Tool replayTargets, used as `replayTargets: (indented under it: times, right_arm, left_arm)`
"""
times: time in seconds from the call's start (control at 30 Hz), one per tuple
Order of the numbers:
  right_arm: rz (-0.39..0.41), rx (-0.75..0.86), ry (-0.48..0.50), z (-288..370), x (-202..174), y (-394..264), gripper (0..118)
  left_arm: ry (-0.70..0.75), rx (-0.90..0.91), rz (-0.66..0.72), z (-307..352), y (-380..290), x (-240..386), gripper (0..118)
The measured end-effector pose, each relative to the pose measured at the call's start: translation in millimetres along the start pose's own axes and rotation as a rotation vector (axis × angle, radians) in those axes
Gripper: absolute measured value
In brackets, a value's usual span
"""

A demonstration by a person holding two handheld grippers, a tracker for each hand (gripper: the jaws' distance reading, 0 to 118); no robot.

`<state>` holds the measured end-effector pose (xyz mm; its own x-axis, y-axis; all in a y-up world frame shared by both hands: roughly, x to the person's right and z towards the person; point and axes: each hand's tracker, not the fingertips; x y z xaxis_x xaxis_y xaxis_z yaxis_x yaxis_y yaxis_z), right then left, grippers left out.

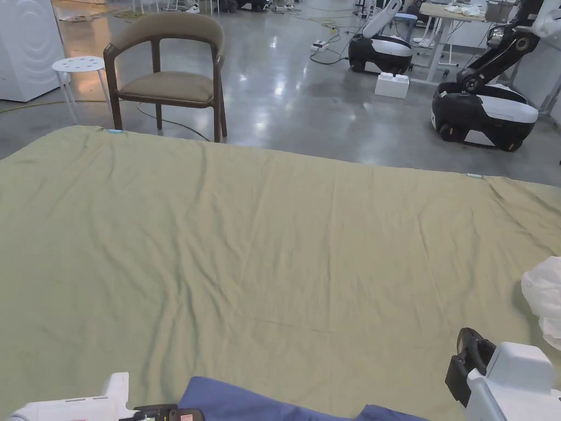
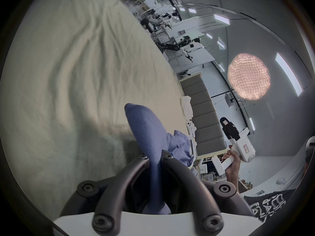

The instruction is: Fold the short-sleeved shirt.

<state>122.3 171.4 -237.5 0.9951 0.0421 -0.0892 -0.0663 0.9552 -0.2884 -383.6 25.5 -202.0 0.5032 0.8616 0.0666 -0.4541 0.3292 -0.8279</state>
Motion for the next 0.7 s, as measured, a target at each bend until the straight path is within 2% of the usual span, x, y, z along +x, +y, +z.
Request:
replayTargets:
  times: [0.17, 0.3, 0.5, 0.7]
  right_arm:
    - [0.007, 0.004, 0.008, 0.7, 0.0, 2.1, 0]
    - [0.009, 0.007, 0.013, 0.1, 0.0, 2.9, 0]
    - [-0.006, 0.007, 0.026, -2.9, -4.1, 0.6, 0]
    - [-0.011, 0.002, 0.034, -2.9, -6.5, -4.3, 0]
  left_arm:
    - [0.095, 0.057, -0.089, 41.7, 22.9, 37.6, 7]
    - [0.265, 0.081, -0.167, 68.9, 32.2, 84.5, 7]
    - [0.497, 0.039, -0.311, 56.4, 30.7, 147.7, 7]
    - [0.444, -0.005, -0.378, 13.9, 9.1, 186.1, 7]
